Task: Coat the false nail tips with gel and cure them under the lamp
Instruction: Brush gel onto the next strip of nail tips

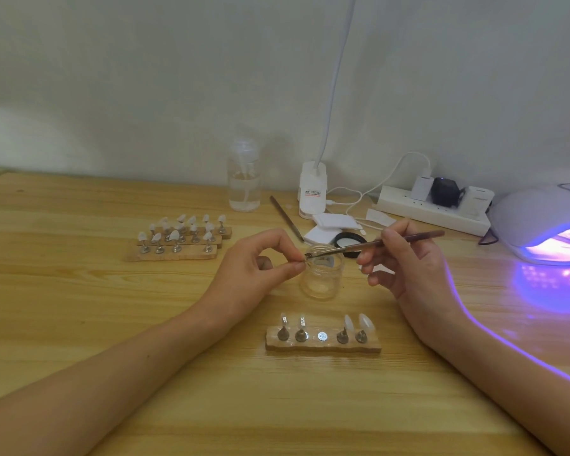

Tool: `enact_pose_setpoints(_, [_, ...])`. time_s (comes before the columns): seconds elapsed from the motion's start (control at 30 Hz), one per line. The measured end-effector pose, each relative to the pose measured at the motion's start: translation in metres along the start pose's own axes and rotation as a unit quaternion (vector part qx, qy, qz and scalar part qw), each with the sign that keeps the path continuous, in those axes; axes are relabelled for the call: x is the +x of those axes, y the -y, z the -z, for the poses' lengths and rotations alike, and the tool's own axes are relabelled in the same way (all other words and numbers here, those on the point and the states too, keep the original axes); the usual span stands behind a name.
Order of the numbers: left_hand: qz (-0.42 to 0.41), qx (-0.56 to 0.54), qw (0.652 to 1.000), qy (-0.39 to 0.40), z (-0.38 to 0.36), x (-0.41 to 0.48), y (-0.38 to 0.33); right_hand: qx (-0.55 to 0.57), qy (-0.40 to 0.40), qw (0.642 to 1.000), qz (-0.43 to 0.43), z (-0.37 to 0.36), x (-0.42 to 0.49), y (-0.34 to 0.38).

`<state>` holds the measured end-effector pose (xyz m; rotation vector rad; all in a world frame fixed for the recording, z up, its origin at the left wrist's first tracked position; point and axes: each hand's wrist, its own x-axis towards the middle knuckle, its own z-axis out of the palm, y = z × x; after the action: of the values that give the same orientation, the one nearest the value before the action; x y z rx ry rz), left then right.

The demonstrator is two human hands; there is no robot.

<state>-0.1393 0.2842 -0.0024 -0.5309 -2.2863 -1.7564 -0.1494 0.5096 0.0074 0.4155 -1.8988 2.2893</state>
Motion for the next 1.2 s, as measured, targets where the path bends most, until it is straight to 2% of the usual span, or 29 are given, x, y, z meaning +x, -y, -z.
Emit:
enact_pose_setpoints(0.13, [-0.004,0.006,1.000,0.001,-0.0004,0.0004,0.0008,-0.006,-0.035,0.999,-0.016,0.0026,0.0020,-0.0021])
enact_pose_setpoints(0.27, [-0.001,-0.001,1.000,0.001,-0.0003,0.0005,0.0006,0.003,-0.006,1.000,0.001,0.0002,0.0006,0.0002])
enact_pose_setpoints(0.4, [-0.005,0.006,1.000,0.005,0.0001,0.0001,0.0006,-0.005,-0.029,1.000,-0.010,0.0016,0.0011,-0.0015])
enact_pose_setpoints(0.53, [0.002,-0.004,1.000,0.002,-0.0002,0.0004,0.0001,0.005,-0.005,1.000,0.003,-0.0018,0.0000,0.0014])
enact_pose_setpoints(0.67, [0.004,-0.001,1.000,0.006,-0.0005,-0.0002,-0.0001,-0.001,-0.030,1.000,-0.007,0.0002,0.0004,-0.0001])
enact_pose_setpoints(0.8, [0.006,-0.008,1.000,0.005,0.0003,-0.0005,0.0006,-0.004,-0.009,1.000,0.008,-0.0019,-0.0012,0.0014])
enact_pose_setpoints(0.97, [0.007,0.003,1.000,0.008,-0.0003,-0.0015,0.0002,0.000,-0.045,0.999,0.003,0.0011,-0.0008,0.0012])
enact_pose_setpoints(1.1, [0.015,-0.006,1.000,0.004,0.0002,-0.0011,-0.0008,-0.012,-0.020,1.000,0.004,-0.0018,-0.0018,0.0022])
enact_pose_setpoints(1.2, [0.018,-0.001,1.000,0.003,0.0000,-0.0010,-0.0008,-0.015,-0.044,0.999,-0.005,0.0004,-0.0008,0.0009])
